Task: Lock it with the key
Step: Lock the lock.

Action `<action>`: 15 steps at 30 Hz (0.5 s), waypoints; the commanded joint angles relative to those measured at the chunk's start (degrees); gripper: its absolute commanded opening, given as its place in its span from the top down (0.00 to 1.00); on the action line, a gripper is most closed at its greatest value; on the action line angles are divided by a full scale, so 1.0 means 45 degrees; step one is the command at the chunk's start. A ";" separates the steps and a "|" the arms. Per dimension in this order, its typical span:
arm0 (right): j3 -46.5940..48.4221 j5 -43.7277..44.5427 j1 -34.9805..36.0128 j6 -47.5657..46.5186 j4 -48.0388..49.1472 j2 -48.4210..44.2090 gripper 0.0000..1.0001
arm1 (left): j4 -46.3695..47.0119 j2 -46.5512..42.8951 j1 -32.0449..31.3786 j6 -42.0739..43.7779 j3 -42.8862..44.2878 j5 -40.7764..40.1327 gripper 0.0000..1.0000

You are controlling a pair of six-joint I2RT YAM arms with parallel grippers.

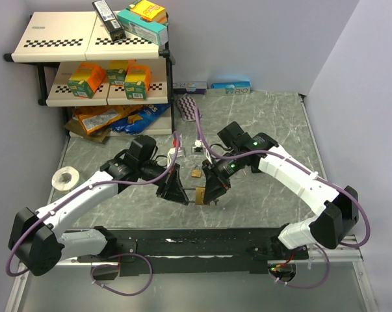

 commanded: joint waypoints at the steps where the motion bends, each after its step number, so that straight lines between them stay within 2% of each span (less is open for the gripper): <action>1: 0.1973 -0.2557 0.0762 0.0799 0.7841 0.0740 1.00 | 0.5118 0.0262 -0.1823 -0.0865 0.0048 0.0447 0.99; 6: 0.1915 -0.2597 0.0762 0.0235 0.7220 0.0645 1.00 | 0.4732 0.0029 -0.1942 -0.0710 0.0047 0.0116 0.99; 9: 0.1428 -0.2617 0.0568 -0.0118 0.6749 0.0313 1.00 | 0.4457 -0.0440 -0.1474 -0.0709 -0.0147 -0.0081 0.99; 14: 0.0295 -0.2559 -0.0116 -0.0801 0.5831 -0.0370 1.00 | 0.4399 -0.1143 0.0826 -0.0889 -0.0422 0.0387 0.99; 15: 0.0062 -0.2539 -0.0252 -0.1093 0.5694 -0.0450 1.00 | 0.3432 -0.1183 0.1064 -0.0538 -0.0305 0.0543 0.99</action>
